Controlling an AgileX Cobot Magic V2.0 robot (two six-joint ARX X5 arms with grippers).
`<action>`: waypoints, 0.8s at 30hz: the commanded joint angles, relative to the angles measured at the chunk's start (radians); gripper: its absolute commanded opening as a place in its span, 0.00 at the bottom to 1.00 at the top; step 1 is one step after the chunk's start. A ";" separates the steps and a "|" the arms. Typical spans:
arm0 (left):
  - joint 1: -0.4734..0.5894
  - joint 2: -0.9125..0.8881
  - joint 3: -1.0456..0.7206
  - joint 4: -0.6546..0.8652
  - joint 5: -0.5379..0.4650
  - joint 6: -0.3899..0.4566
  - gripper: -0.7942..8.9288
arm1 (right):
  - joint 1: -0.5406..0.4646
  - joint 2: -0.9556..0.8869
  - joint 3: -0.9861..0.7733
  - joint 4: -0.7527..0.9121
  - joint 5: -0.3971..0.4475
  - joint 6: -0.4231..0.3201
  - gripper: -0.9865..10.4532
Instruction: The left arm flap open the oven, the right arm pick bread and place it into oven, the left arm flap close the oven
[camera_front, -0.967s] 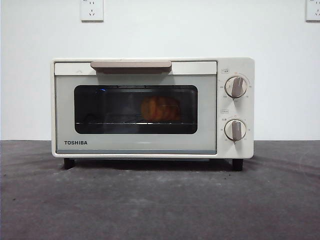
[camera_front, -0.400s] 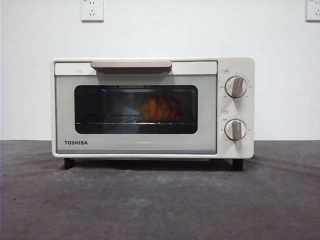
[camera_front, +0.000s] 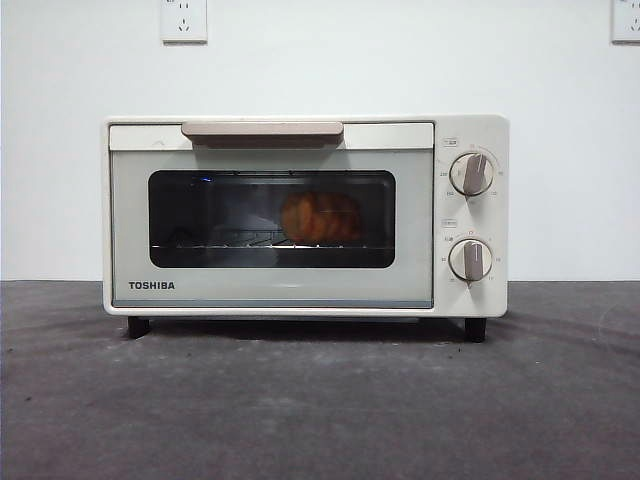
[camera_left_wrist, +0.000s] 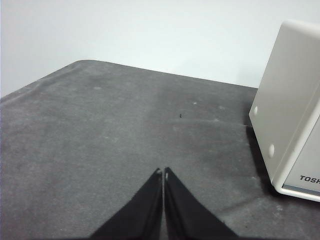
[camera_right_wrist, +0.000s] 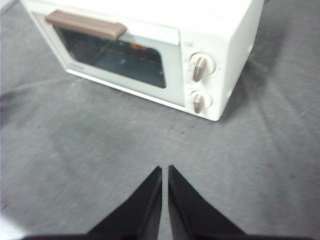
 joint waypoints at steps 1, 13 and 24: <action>0.001 0.000 -0.021 0.010 -0.002 0.011 0.09 | -0.065 -0.004 -0.024 0.029 0.067 -0.012 0.10; 0.001 0.000 -0.021 0.010 -0.002 0.011 0.09 | -0.629 -0.317 -0.762 0.941 0.050 -0.142 0.10; 0.001 0.000 -0.021 0.010 -0.002 0.011 0.09 | -0.834 -0.565 -0.949 0.808 -0.101 -0.196 0.10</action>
